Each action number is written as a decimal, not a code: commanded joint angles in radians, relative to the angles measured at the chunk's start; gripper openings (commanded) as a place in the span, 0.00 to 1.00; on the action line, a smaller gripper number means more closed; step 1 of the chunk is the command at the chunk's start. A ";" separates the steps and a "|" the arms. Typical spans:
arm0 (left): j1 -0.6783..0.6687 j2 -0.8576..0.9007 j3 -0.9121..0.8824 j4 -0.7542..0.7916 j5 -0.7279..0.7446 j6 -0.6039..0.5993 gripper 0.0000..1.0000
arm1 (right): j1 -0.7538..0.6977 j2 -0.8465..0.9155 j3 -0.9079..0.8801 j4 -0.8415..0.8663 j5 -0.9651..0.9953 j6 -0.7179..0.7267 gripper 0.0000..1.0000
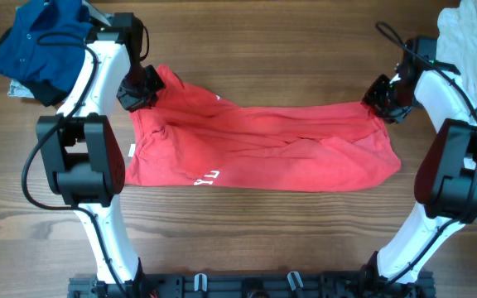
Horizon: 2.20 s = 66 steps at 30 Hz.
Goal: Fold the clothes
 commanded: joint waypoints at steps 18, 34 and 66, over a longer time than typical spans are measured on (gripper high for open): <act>0.000 -0.038 0.005 0.013 0.008 0.006 0.04 | 0.014 -0.010 -0.037 0.078 -0.040 0.018 0.04; 0.037 -0.116 0.005 -0.148 -0.071 0.027 0.04 | -0.071 -0.179 -0.037 -0.171 0.122 0.096 0.04; -0.014 -0.116 -0.022 -0.342 -0.116 0.031 0.83 | 0.022 -0.223 -0.038 -0.185 0.045 -0.039 0.61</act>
